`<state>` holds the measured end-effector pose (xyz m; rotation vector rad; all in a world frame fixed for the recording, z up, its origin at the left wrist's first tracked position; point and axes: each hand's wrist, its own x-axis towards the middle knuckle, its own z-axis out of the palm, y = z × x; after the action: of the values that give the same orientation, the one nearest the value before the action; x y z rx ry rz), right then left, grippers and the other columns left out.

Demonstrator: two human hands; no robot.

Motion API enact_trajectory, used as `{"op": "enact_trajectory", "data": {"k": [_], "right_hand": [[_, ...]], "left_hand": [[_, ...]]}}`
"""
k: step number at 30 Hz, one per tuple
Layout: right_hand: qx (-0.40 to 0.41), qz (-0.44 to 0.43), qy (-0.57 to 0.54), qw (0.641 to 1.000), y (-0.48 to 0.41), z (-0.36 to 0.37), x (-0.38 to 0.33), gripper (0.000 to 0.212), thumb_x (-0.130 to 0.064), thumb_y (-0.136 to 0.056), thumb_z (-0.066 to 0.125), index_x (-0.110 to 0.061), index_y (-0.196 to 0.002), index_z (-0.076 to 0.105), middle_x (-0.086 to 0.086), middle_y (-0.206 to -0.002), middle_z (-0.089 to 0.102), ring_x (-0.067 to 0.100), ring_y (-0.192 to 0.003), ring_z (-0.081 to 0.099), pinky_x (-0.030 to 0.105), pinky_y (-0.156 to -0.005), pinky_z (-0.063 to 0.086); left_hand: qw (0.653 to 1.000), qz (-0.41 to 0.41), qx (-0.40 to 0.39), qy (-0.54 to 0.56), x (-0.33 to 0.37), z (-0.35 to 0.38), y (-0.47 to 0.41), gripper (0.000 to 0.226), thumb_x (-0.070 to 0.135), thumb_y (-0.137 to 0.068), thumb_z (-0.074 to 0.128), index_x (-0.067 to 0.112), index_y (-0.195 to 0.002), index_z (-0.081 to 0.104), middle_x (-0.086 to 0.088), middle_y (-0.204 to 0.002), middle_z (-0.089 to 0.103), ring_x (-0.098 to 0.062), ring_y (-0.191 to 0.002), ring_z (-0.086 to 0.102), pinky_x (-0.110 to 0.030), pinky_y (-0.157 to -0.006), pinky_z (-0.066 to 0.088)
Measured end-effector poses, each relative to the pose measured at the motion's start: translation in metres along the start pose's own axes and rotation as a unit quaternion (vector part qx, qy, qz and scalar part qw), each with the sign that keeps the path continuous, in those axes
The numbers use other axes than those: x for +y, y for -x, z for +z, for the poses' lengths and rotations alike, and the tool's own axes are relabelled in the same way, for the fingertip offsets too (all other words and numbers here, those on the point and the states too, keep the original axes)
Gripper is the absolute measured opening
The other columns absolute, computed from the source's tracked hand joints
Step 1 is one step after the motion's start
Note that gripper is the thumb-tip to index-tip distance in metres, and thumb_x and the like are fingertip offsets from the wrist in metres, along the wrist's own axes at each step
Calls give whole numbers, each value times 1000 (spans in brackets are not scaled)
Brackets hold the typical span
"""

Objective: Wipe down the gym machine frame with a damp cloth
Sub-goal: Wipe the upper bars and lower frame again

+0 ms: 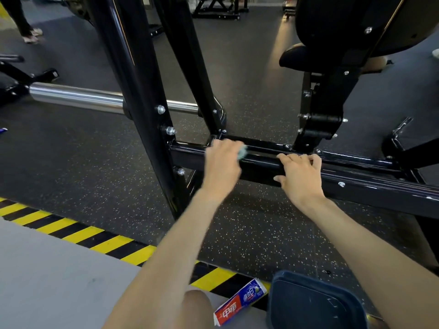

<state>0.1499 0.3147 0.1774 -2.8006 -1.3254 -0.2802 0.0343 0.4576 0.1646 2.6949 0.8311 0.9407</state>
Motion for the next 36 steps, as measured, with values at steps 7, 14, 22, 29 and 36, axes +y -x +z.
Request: {"op": "enact_trajectory", "data": {"k": [7,14,22,29,36], "right_hand": [[5,17,-19,1000,3,4,-5,55,-31,-95,58,-19,-144,37,0,-132,53,24,-123,44,38,-109,18],[7,21,-19,1000,3,6,-6,55,-30,-95,57,-19,-144,36,1,-133,52,24,-125,42,38,-110,18],[5,14,-25,1000,3,7,-5,54,-32,-95,56,-18,-144,37,1,-133,52,25,-125,42,38,-110,16],[26,9,-38,999,4,13,-2,55,-31,-94,58,-17,-144,39,2,-134,52,26,-124,42,37,-109,15],[6,11,-40,999,2,6,-1,57,-32,-93,60,-18,-144,39,3,-139,49,26,-128,40,37,-108,15]], "left_hand": [[989,-79,43,-122,9,-7,-3,27,5,-83,58,10,-109,63,-5,-105,62,-21,-94,46,-33,-79,38],[983,-94,149,55,-48,-2,25,46,-12,-76,63,9,-117,65,-7,-108,62,-25,-99,50,-25,-83,41],[952,-192,189,142,-32,19,41,41,-20,-70,62,1,-106,60,-17,-112,47,-26,-102,52,-31,-90,48],[870,-350,278,210,-41,20,30,31,-18,-76,60,0,-101,60,-17,-107,49,-29,-97,55,-18,-89,43],[948,-91,90,293,57,47,62,41,-13,-76,67,8,-112,65,-1,-105,48,-17,-95,52,-29,-84,51]]}}
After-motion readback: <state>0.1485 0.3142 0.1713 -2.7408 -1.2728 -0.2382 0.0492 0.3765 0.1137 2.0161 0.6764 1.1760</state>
